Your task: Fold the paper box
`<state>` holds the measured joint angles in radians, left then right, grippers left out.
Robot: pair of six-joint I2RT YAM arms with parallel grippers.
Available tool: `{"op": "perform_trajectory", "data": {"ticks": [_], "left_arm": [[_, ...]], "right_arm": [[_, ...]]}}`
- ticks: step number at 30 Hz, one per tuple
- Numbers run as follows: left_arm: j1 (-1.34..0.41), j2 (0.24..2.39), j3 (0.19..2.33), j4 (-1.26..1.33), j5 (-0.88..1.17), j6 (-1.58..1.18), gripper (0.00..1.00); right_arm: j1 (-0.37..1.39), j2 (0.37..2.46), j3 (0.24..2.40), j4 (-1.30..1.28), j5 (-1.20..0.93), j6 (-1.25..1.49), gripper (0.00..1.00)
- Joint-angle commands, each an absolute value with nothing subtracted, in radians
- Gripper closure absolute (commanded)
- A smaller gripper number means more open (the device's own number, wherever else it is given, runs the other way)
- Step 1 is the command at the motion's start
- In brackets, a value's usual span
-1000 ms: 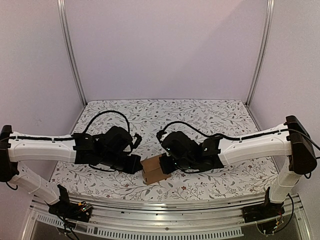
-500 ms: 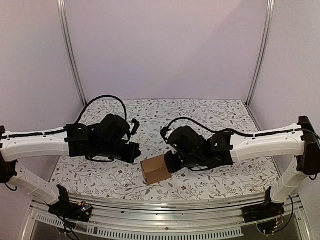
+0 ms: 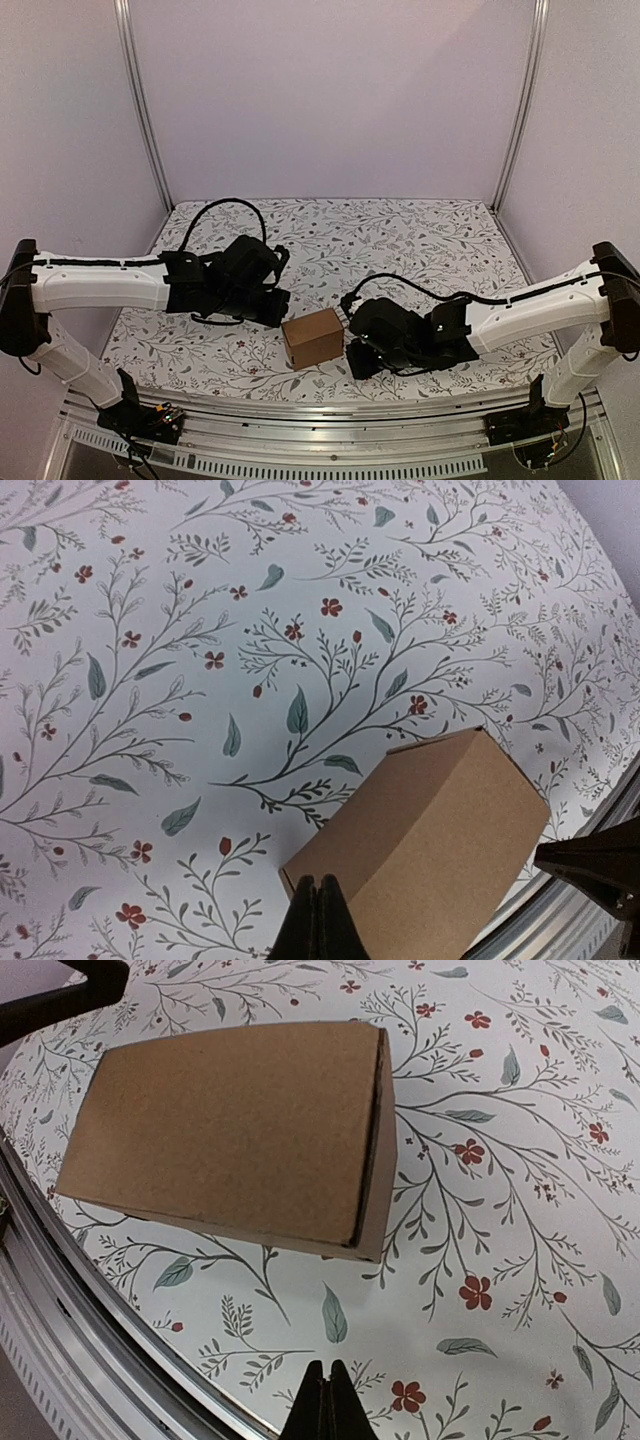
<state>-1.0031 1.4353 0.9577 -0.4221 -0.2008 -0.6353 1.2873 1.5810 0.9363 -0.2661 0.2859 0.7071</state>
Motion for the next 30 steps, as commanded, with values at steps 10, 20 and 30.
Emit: {"op": "perform_trajectory", "data": {"ticks": [10, 20, 30], "left_arm": [[-0.982, 1.523, 0.938, -0.36, -0.142, -0.633, 1.0], [-0.98, 1.519, 0.904, -0.343, -0.117, -0.647, 1.0], [-0.98, 1.499, 0.882, -0.365, -0.137, -0.655, 1.0]], "right_arm": [[1.273, 1.74, 0.972, -0.079, 0.295, 0.894, 1.0], [1.197, 1.79, 1.054, -0.064, 0.255, 0.847, 1.0], [1.147, 1.863, 1.167, -0.077, 0.207, 0.77, 1.0]]}}
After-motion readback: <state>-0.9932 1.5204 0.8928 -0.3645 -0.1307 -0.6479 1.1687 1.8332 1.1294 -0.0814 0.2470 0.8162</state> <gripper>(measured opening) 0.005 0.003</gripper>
